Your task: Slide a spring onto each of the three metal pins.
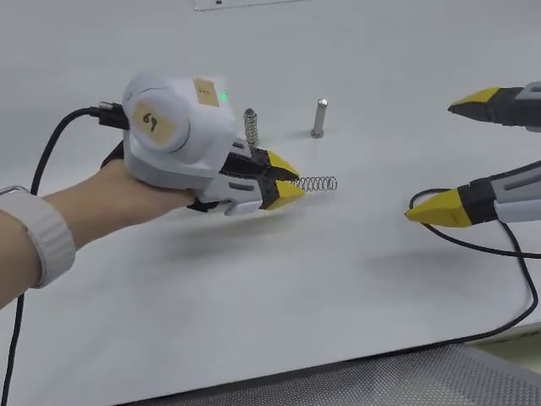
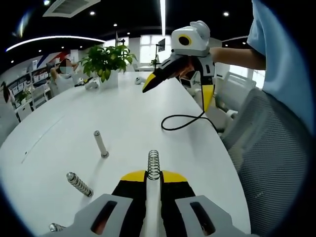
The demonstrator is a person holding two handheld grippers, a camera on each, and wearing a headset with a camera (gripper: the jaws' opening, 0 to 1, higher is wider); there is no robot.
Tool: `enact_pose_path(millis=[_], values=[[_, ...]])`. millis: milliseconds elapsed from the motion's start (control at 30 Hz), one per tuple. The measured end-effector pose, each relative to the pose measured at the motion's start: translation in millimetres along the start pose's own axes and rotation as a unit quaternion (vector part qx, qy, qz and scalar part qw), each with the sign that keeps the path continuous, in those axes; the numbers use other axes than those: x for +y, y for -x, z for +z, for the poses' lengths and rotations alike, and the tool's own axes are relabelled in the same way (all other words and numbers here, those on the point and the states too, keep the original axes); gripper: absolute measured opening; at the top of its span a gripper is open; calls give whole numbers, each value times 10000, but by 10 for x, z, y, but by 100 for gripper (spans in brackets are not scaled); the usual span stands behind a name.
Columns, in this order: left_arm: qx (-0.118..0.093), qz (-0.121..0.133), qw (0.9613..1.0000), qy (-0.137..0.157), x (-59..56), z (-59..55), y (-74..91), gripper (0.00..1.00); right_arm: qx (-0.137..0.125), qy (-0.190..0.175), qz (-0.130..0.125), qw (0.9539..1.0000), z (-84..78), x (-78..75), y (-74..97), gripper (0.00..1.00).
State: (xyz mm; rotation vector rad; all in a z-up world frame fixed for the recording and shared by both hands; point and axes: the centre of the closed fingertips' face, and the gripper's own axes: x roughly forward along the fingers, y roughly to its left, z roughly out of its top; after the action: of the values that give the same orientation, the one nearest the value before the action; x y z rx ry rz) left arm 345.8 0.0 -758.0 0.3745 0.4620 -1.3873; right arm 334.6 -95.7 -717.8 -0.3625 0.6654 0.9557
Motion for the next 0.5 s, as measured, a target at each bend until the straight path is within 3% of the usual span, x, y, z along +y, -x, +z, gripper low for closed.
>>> enact_pose_path(millis=[500], values=[[-243, 303, 9989, 245, -138, -19, 384, 2, -28, 348, 293, 9990, 222, 230, -110, 87]])
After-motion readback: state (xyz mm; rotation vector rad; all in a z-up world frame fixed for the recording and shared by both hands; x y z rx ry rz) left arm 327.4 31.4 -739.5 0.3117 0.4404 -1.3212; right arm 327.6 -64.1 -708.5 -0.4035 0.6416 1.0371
